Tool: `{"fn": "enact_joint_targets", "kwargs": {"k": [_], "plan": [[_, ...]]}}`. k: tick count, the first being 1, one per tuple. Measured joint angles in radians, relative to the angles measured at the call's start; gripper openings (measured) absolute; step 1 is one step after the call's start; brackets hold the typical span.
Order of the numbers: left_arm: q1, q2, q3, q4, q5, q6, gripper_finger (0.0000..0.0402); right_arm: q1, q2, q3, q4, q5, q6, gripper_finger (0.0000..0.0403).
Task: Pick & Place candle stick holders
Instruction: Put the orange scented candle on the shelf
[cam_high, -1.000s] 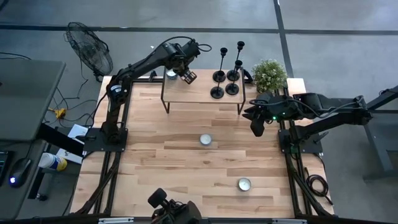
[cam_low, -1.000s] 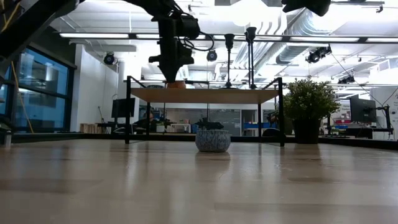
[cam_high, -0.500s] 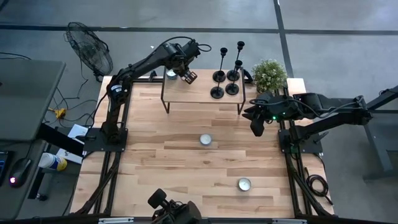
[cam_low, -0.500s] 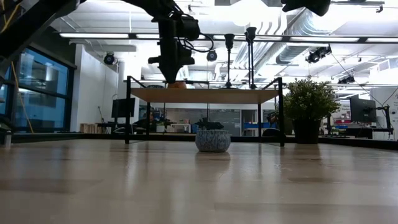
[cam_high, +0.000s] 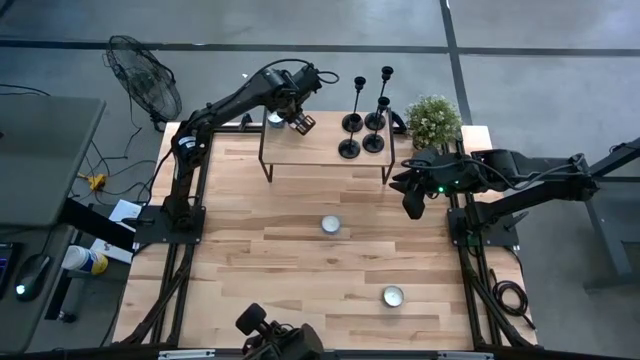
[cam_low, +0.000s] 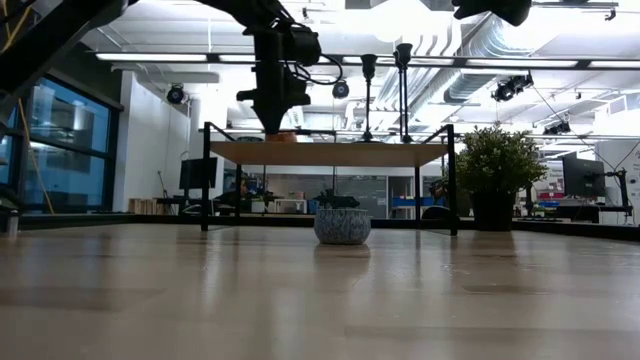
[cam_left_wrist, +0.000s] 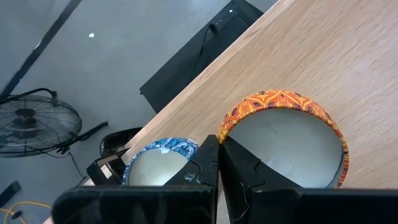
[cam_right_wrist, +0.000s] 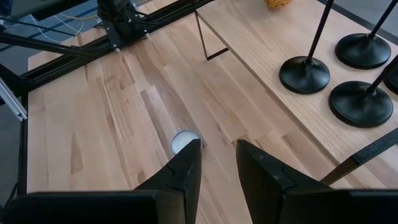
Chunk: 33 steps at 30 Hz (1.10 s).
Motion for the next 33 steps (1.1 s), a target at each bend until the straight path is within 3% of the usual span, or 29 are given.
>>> {"fn": "enact_joint_targets", "kwargs": {"k": [33], "plan": [[0.000,0.009,0.002,0.011,0.001,-0.016,0.0000,0.000,0.000,0.000,0.000,0.000,-0.003,0.0094]]}}
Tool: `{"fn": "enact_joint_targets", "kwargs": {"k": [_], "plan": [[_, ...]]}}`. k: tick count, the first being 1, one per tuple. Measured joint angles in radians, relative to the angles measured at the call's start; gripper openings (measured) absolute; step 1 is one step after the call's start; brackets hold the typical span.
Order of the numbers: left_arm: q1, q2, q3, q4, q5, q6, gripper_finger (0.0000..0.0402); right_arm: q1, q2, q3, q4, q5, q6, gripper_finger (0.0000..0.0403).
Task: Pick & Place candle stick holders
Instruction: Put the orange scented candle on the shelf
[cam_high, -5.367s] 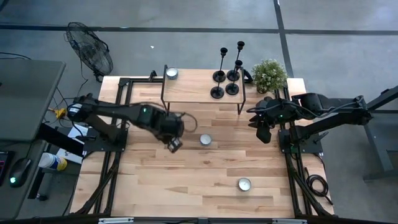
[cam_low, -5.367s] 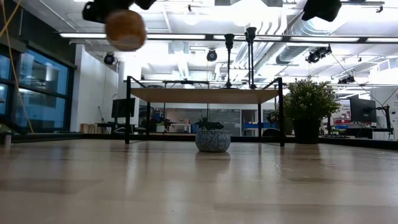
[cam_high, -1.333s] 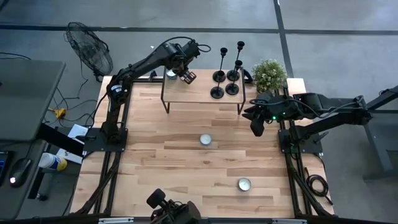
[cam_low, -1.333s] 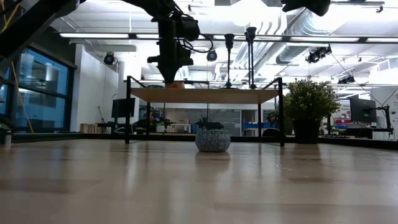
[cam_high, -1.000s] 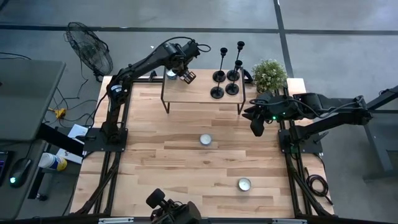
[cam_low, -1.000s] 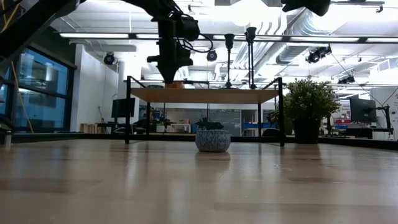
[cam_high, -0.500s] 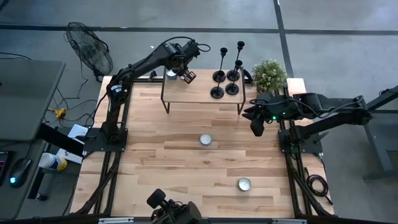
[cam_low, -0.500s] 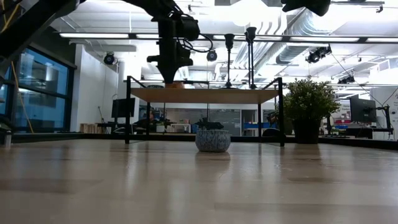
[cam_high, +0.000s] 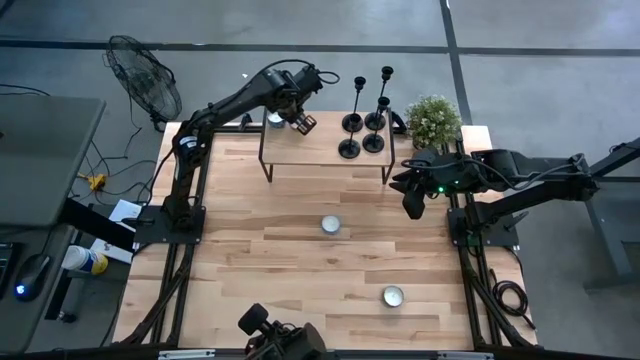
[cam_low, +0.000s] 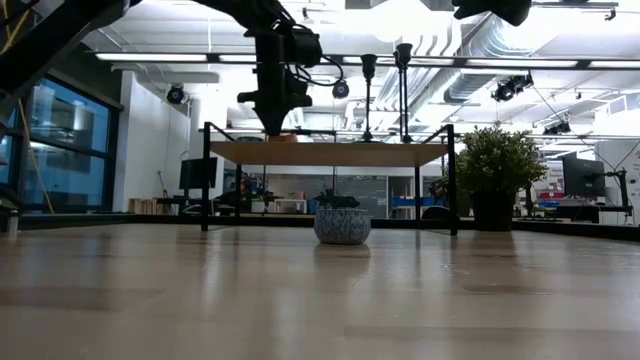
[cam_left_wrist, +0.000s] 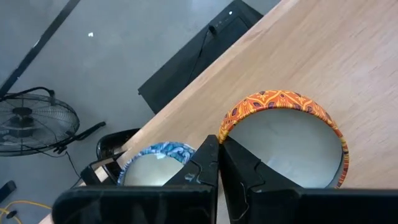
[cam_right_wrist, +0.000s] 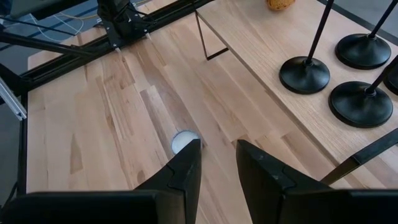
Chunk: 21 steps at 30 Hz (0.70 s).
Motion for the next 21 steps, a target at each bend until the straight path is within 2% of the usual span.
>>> {"fn": "enact_joint_targets", "kwargs": {"k": [21], "plan": [[0.000,0.003,0.000,0.008,0.006,0.007,0.0001,0.000,0.000,0.000,0.000,-0.004,-0.005,0.0094]]}}
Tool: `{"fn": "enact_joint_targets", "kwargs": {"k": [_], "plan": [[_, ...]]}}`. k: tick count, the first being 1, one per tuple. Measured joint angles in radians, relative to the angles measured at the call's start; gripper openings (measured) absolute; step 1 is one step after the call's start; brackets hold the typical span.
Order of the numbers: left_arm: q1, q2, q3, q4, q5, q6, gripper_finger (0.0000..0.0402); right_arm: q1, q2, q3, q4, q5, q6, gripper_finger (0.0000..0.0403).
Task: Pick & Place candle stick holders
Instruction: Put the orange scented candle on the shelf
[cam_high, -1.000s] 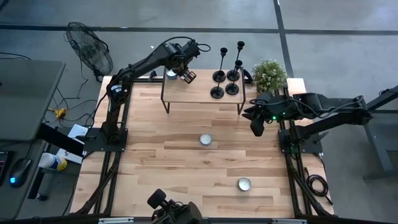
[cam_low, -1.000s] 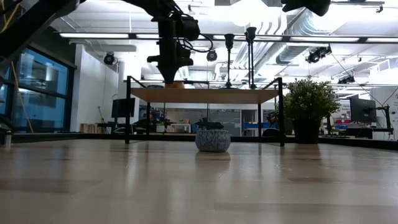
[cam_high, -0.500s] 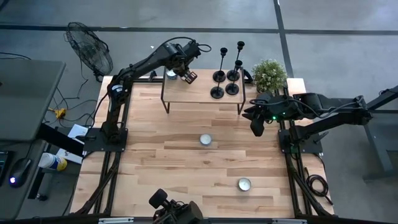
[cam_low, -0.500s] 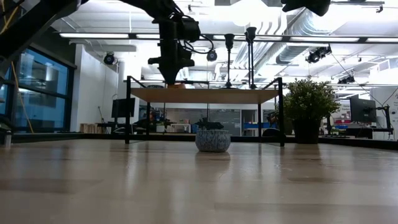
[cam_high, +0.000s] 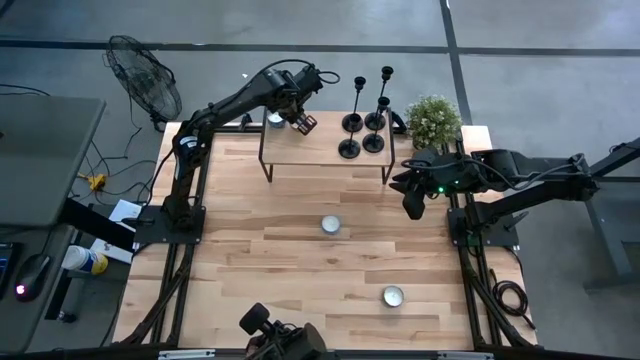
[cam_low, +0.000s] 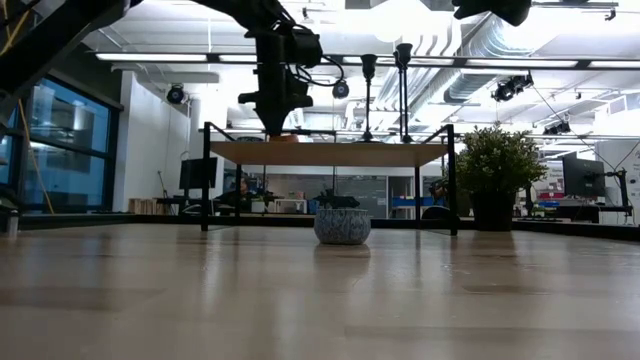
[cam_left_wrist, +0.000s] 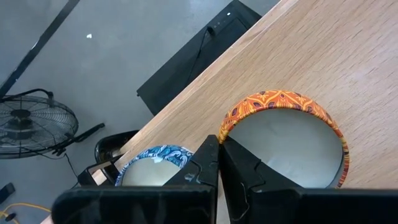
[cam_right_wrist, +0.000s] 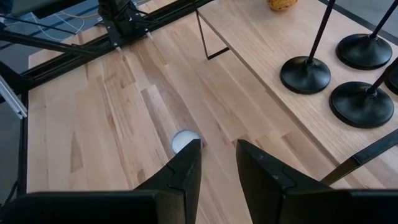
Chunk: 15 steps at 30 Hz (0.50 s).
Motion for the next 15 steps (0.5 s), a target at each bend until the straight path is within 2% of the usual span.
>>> {"fn": "enact_joint_targets", "kwargs": {"k": [15], "plan": [[0.000,0.001,0.000,0.014,0.025,0.027,0.0002,0.000,0.000,0.000,0.000,-0.020,0.005,0.0094]]}}
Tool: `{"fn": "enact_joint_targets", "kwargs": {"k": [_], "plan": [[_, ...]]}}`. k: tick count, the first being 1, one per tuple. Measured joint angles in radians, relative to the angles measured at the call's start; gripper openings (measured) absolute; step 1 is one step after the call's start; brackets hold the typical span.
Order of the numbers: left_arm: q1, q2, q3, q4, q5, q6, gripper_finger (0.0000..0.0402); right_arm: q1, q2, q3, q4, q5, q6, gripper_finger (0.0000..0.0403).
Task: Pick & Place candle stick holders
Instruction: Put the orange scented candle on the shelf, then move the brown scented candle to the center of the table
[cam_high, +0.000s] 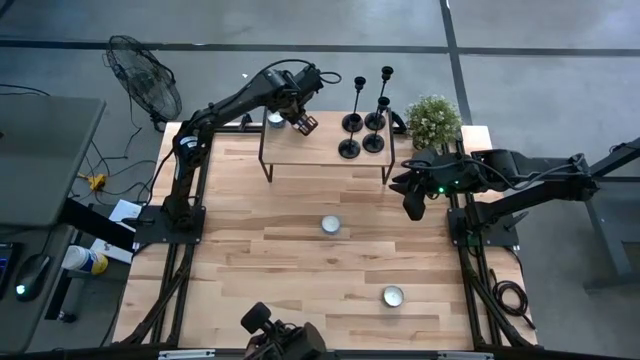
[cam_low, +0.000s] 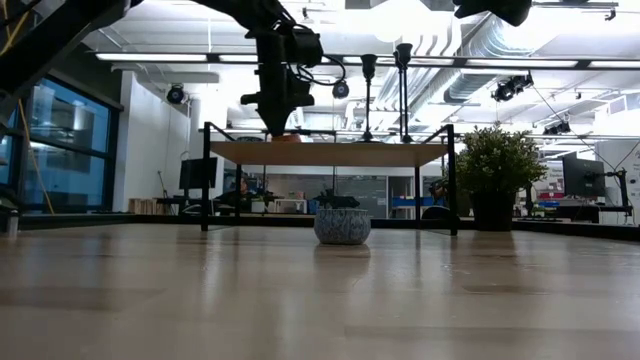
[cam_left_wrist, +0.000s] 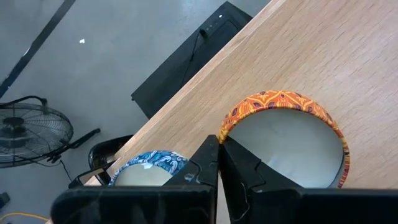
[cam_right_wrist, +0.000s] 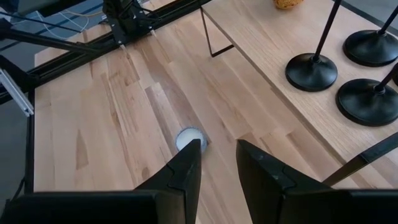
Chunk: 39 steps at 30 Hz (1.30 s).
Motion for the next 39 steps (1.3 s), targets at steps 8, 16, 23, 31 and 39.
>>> {"fn": "enact_joint_targets", "kwargs": {"k": [8,16,23,31,39], "plan": [[0.000,0.000,0.000,0.002,-0.004,0.000,0.0058,0.000,0.000,0.000,0.000,-0.003,0.002,0.0094],[0.000,0.000,0.000,0.007,-0.004,0.000,0.0080,0.000,0.000,0.000,0.000,-0.003,0.003,0.0094],[0.000,0.000,0.000,0.003,-0.003,0.000,0.0081,0.000,0.000,0.000,0.000,-0.006,0.003,0.0094],[0.000,0.001,0.064,-0.029,-0.007,0.000,0.0081,0.000,0.000,0.000,0.000,-0.011,0.003,0.0094],[0.000,0.000,0.156,-0.103,-0.008,0.000,0.0081,0.000,0.000,0.000,0.000,-0.047,0.007,0.0094]]}}
